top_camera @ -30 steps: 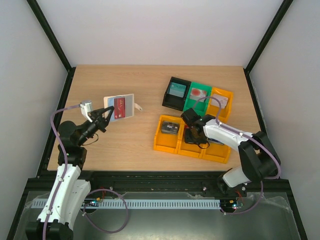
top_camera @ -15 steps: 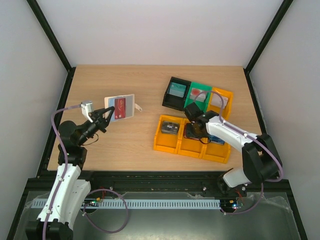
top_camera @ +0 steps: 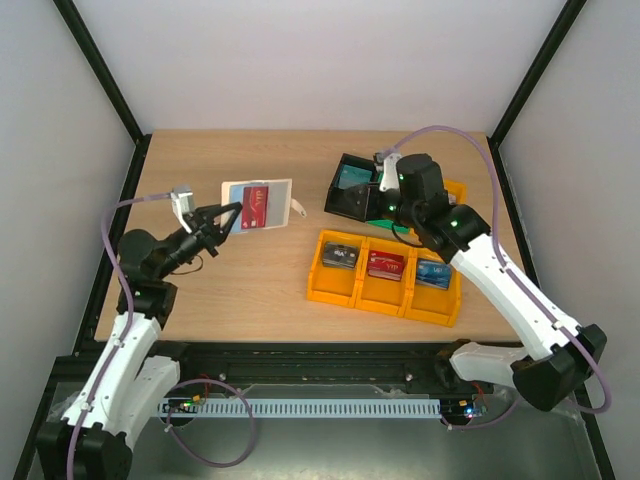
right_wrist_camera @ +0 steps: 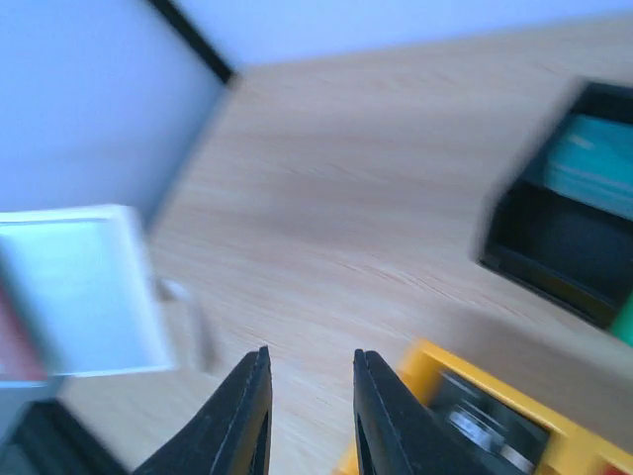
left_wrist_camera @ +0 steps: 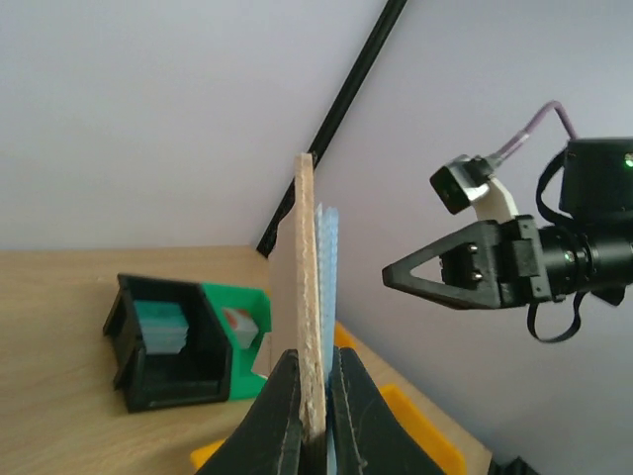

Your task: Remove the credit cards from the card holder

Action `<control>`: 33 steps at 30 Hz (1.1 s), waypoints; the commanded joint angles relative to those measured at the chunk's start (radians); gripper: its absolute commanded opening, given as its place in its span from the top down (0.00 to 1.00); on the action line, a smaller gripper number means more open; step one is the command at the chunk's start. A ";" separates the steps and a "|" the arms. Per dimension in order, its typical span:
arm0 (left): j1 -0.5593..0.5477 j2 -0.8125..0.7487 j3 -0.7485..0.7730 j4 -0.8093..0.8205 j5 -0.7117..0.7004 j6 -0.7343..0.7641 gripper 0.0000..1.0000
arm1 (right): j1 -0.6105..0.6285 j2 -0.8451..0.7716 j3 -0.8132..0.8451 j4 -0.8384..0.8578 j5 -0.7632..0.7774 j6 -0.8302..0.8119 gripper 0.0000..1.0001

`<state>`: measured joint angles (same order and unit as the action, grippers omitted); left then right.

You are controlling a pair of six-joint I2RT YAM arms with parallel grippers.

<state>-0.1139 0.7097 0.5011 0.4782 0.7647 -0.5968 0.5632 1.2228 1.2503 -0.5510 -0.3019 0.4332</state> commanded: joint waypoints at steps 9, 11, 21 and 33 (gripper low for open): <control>0.108 -0.070 0.179 -0.001 -0.021 -0.124 0.98 | 0.341 0.173 0.279 0.480 -0.155 0.055 0.73; 0.152 -0.085 0.185 -0.009 -0.021 -0.140 0.98 | 0.387 0.217 0.323 0.515 -0.131 0.051 0.73; 0.180 -0.129 0.210 0.000 0.061 -0.152 0.98 | 0.473 0.341 0.455 0.456 0.034 -0.002 0.62; 0.206 -0.159 0.218 0.240 0.131 -0.310 0.98 | 0.387 0.151 0.236 0.630 -0.448 -0.068 0.62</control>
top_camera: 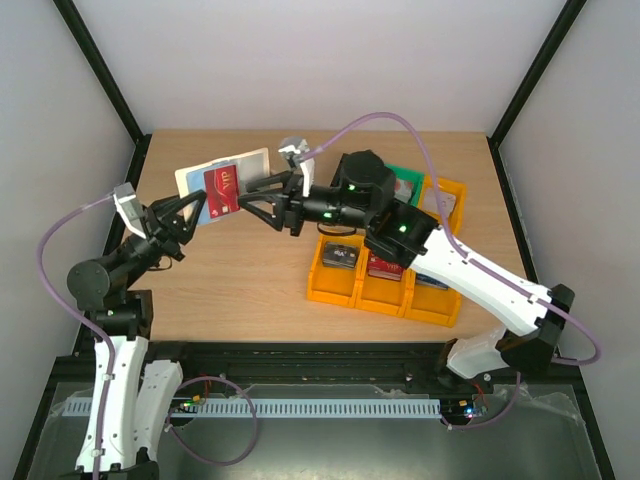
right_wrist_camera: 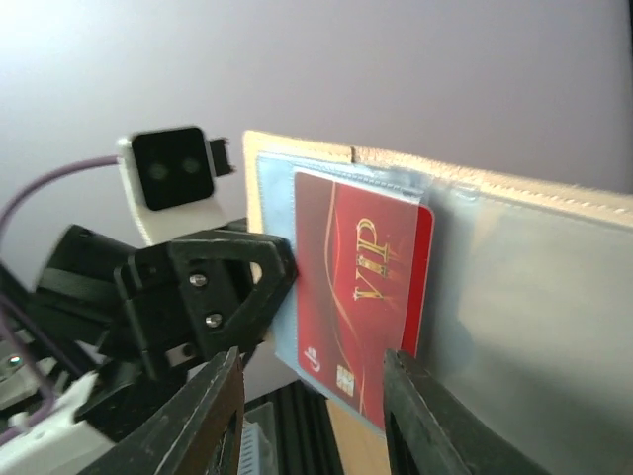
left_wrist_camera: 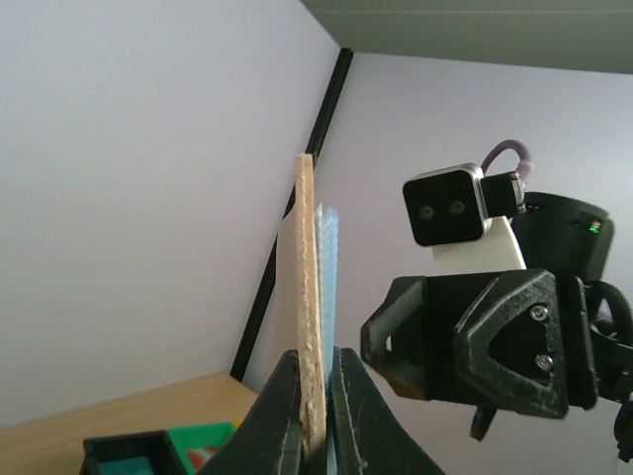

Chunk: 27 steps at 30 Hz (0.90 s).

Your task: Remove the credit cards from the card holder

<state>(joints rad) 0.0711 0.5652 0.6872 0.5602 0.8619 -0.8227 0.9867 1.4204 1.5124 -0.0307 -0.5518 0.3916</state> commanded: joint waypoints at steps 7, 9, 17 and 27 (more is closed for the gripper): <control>0.029 -0.010 0.079 0.255 0.051 -0.152 0.98 | -0.054 0.012 0.044 0.114 -0.227 -0.026 0.77; 0.030 -0.009 0.089 0.260 0.057 -0.155 0.98 | -0.057 0.034 0.078 0.072 -0.222 -0.043 0.79; 0.030 -0.015 0.080 0.273 0.073 -0.151 0.98 | -0.056 0.063 0.118 0.095 -0.219 0.000 0.87; 0.030 -0.021 0.067 0.211 0.076 -0.101 0.98 | -0.037 0.086 0.144 0.092 -0.205 -0.004 0.90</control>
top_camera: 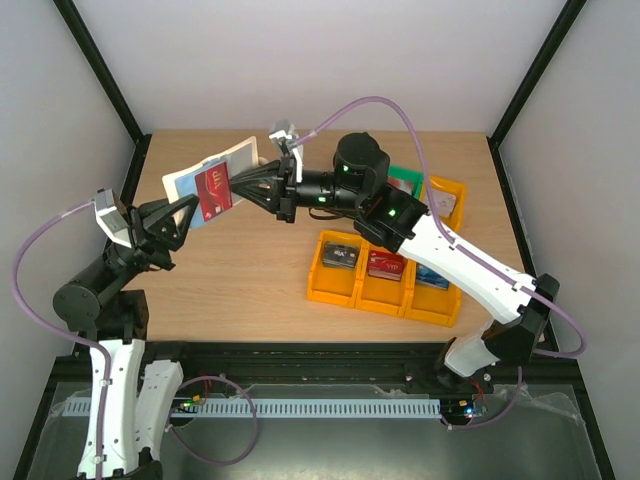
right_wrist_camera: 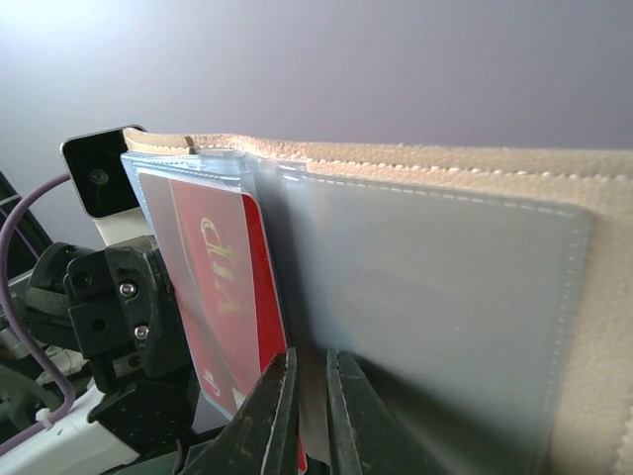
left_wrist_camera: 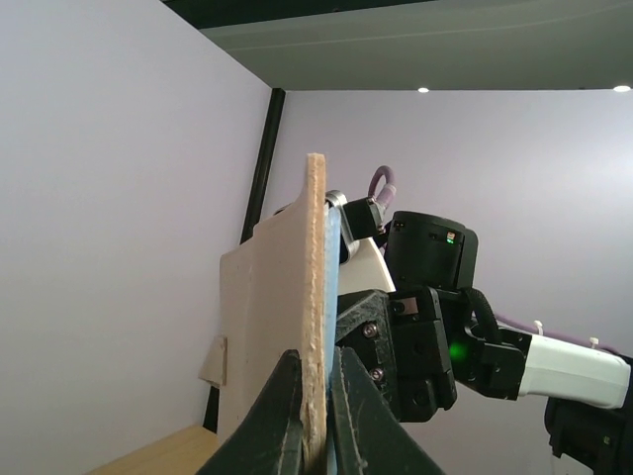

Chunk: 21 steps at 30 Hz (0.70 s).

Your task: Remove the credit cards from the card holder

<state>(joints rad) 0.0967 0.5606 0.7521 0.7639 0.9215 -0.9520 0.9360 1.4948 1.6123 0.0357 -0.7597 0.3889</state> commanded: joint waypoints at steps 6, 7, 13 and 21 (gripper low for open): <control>0.005 -0.017 -0.016 -0.003 0.020 0.036 0.98 | 0.037 0.021 0.050 0.050 0.003 -0.014 0.87; 0.005 -0.019 -0.017 -0.004 0.020 0.038 0.98 | 0.038 0.022 0.049 0.058 -0.006 -0.015 0.87; 0.004 -0.030 -0.025 -0.037 0.020 0.059 0.98 | 0.051 0.016 0.033 0.153 -0.120 0.009 0.81; 0.005 -0.029 -0.035 -0.036 0.007 0.052 0.98 | 0.050 0.001 0.021 0.139 -0.147 0.007 0.98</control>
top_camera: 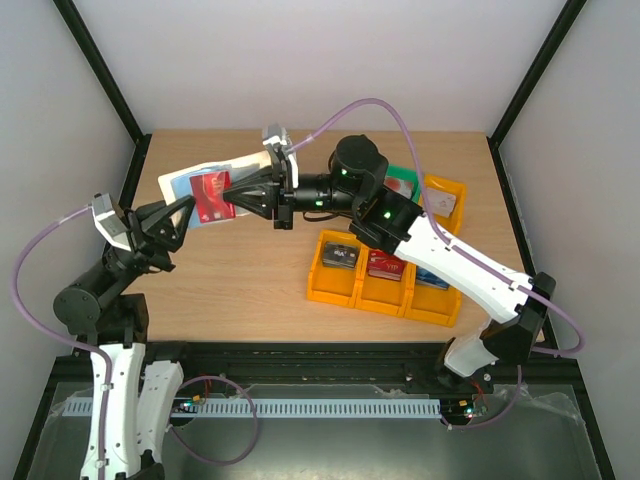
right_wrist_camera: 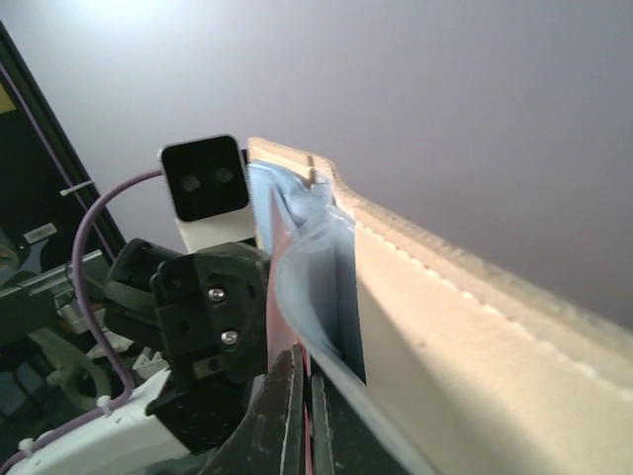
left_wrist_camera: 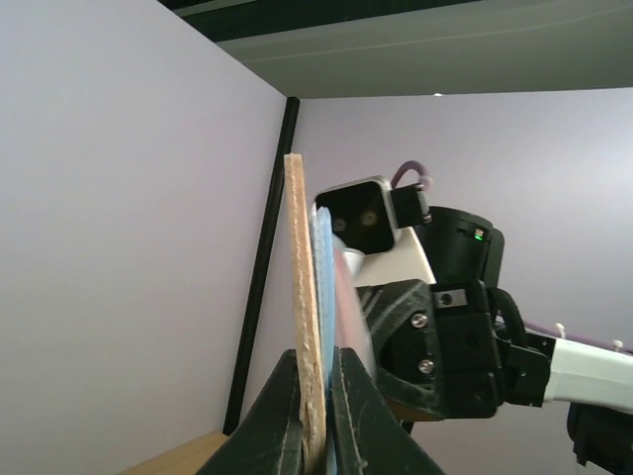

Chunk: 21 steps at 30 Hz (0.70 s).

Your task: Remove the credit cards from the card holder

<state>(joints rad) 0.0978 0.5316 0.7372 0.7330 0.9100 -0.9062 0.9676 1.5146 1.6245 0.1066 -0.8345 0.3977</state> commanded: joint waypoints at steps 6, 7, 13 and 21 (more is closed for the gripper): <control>0.003 -0.003 -0.023 -0.029 -0.003 -0.002 0.98 | -0.029 -0.085 -0.071 0.054 -0.052 -0.015 0.98; 0.003 -0.004 -0.023 -0.035 -0.004 -0.002 0.97 | -0.036 -0.092 -0.080 0.054 -0.044 -0.016 0.98; 0.003 -0.009 -0.026 -0.036 -0.002 0.003 0.98 | -0.064 -0.133 -0.093 0.000 -0.019 -0.058 0.98; 0.010 -0.017 -0.027 -0.076 -0.046 0.011 0.98 | -0.139 -0.179 -0.092 -0.161 -0.007 -0.140 0.99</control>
<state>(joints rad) 0.0994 0.5297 0.7158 0.6685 0.8978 -0.9051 0.8734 1.3888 1.5276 0.0185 -0.8536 0.3157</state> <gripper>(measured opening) 0.054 0.017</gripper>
